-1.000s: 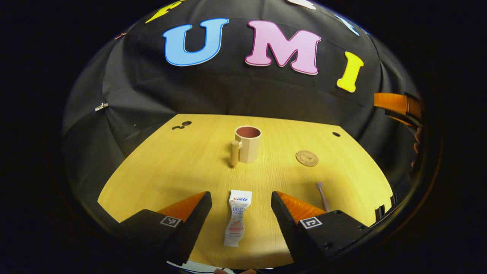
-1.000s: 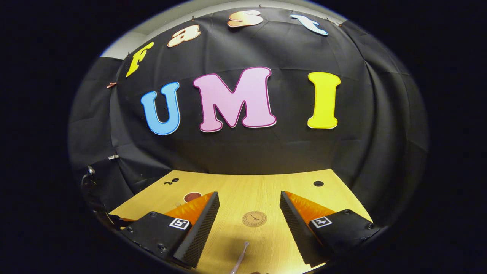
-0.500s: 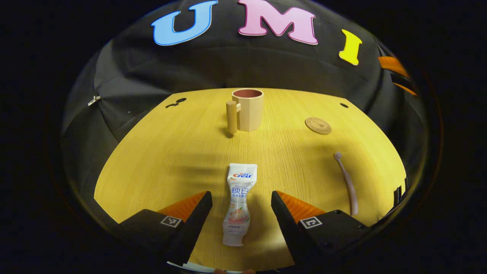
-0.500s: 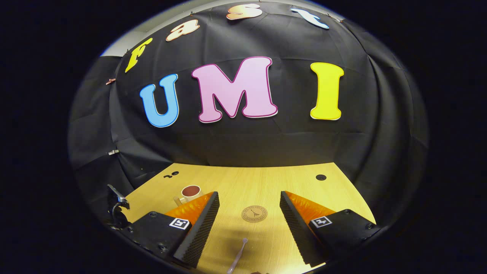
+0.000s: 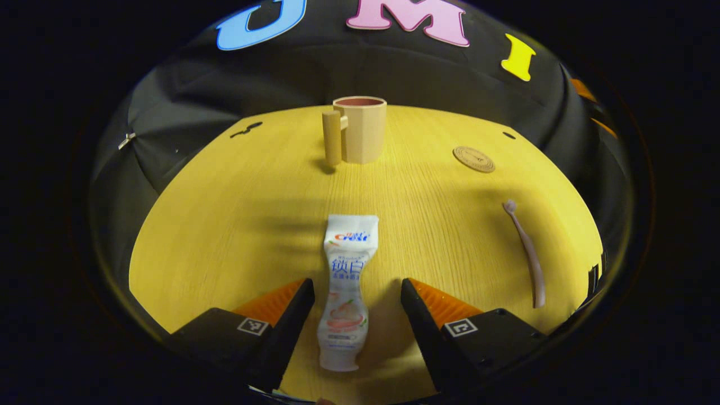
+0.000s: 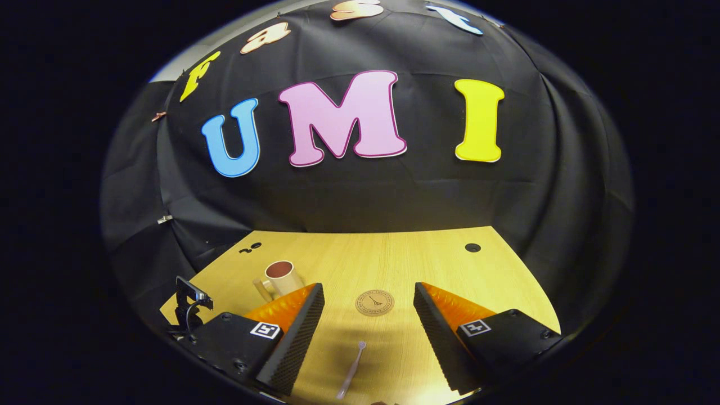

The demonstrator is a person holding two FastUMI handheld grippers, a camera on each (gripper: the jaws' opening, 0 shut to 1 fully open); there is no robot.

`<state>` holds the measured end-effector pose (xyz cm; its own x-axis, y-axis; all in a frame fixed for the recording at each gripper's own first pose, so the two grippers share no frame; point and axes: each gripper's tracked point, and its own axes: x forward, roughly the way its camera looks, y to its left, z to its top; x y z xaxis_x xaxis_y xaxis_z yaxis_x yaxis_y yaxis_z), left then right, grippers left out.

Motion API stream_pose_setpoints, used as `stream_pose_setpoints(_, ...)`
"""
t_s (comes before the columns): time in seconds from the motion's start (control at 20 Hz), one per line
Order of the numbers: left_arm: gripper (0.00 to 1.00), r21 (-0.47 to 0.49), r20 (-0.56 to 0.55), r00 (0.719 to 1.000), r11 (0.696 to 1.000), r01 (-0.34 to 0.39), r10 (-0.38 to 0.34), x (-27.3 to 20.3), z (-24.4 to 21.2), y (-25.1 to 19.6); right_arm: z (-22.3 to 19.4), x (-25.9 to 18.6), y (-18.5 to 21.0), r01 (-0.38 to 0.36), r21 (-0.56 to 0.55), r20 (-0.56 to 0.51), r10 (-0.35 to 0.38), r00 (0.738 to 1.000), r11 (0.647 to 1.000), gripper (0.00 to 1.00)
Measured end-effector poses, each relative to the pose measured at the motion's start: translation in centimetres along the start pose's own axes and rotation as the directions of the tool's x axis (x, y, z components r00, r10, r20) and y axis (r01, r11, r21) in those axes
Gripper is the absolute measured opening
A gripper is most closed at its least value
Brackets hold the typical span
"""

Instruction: Put the toothbrush and toothpaste on the desktop into the cup, then pick up the cup and place it on the coaster on the desktop.

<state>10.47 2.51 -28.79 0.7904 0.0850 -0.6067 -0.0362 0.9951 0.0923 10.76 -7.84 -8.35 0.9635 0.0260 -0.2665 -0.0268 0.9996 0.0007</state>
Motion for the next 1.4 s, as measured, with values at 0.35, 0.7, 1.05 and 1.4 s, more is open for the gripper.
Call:
stream_pose_setpoints(0.35,0.66,0.072,0.04,0.998,0.996,0.046,-0.049,0.4,0.7,-0.6,-1.3,-0.8,0.1,0.033,0.014,-0.026,-0.033,0.999,0.999,0.98)
stream_pose_setpoints(0.7,0.33,0.083,0.036,0.998,0.995,0.052,-0.055,0.7,0.9,-0.6,-3.5,-1.7,0.7,0.064,0.019,-0.094,-0.062,0.994,0.998,0.98)
stream_pose_setpoints(1.05,0.22,0.079,0.032,0.99,0.987,0.137,-0.14,0.4,0.8,-0.7,-9.2,-2.1,1.3,0.102,0.013,-0.284,-0.094,0.954,0.995,0.98)
stream_pose_setpoints(1.4,0.2,-0.016,0.097,0.977,0.982,0.191,-0.188,-4.5,1.1,1.4,-14.8,-1.1,1.4,0.149,0.037,-0.428,-0.119,0.896,0.988,0.99)
